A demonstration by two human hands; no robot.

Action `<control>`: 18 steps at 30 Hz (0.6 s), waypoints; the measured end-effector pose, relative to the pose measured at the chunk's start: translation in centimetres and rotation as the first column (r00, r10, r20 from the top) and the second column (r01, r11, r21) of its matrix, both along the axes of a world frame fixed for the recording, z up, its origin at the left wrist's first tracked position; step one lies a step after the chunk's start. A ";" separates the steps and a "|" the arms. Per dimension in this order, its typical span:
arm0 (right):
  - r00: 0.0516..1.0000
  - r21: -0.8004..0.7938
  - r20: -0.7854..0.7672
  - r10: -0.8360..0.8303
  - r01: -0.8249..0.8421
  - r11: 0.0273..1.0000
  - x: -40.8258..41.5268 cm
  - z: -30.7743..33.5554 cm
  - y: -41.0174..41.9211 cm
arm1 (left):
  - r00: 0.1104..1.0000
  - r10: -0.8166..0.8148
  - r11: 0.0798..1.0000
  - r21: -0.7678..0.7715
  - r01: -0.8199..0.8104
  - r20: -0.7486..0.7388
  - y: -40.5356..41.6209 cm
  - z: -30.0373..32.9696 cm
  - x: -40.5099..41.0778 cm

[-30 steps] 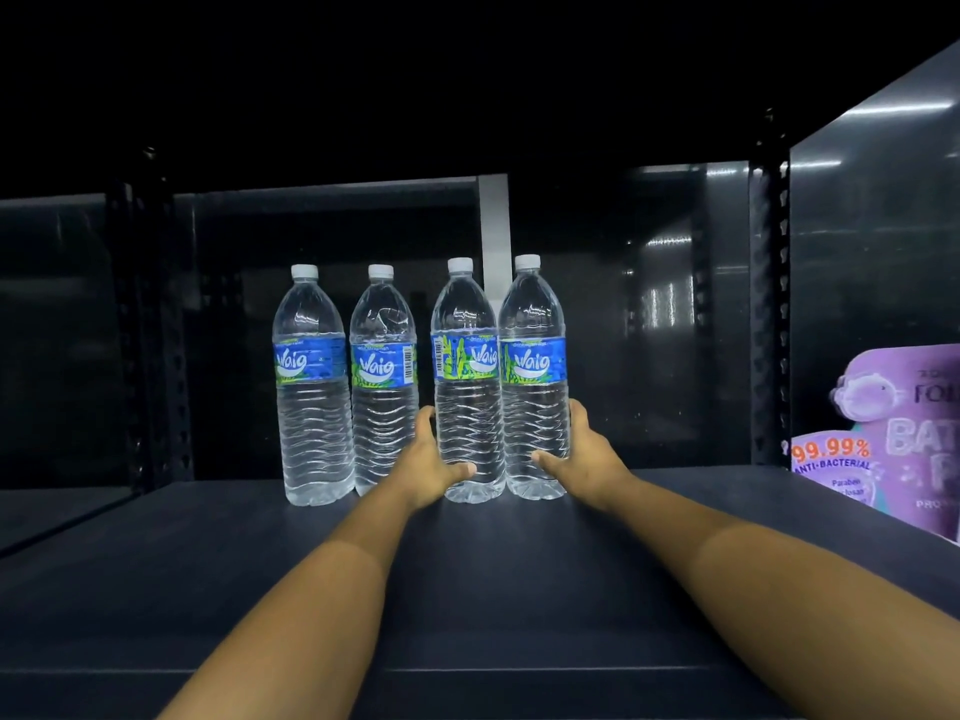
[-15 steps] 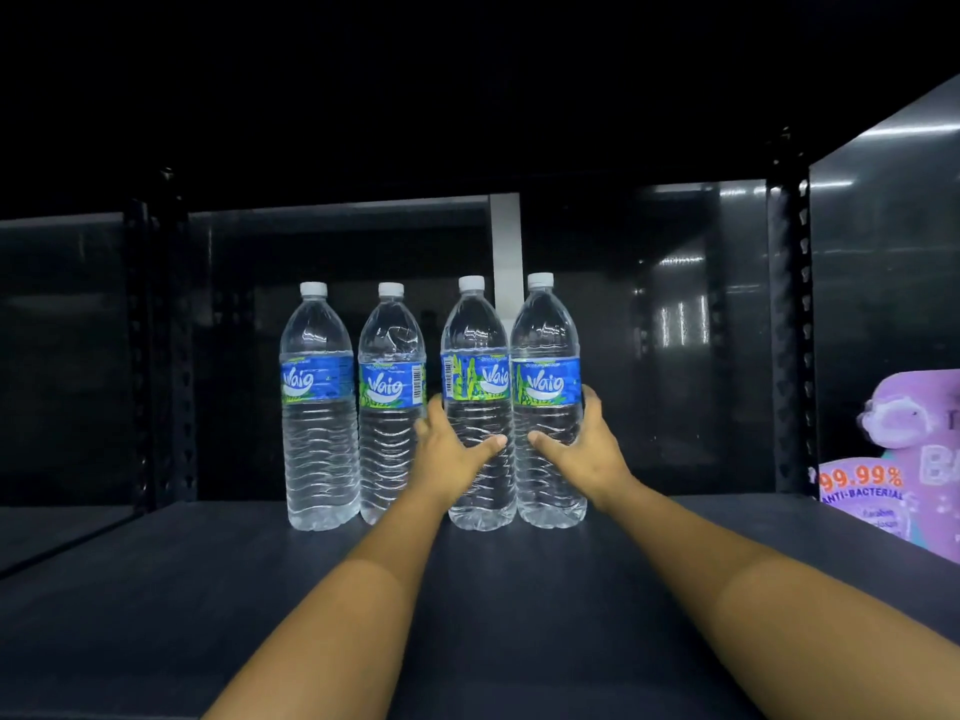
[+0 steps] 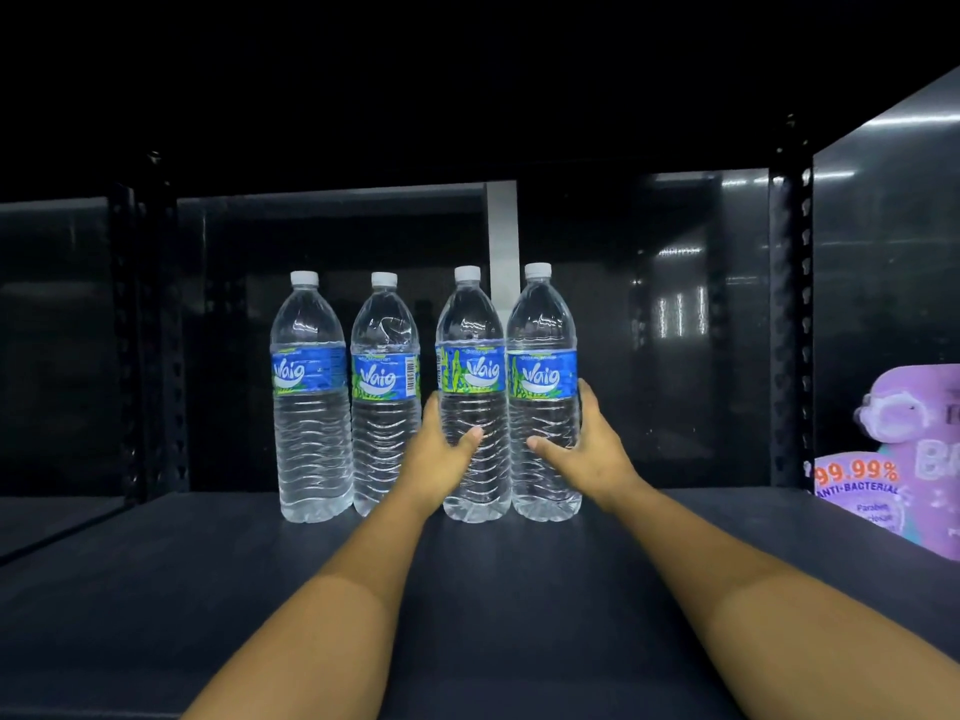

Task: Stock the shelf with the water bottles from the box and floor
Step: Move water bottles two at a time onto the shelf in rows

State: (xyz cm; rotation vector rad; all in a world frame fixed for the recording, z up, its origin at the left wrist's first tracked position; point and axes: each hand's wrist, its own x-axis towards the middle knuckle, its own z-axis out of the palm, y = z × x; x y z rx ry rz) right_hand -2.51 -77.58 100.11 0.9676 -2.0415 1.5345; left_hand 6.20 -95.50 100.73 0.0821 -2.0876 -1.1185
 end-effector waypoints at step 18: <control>0.996 0.040 -0.058 -0.062 0.064 0.997 -0.1 -0.1 0.3 | 0.988 0.157 0.974 -0.166 -0.154 0.005 0.9 -0.4 0.0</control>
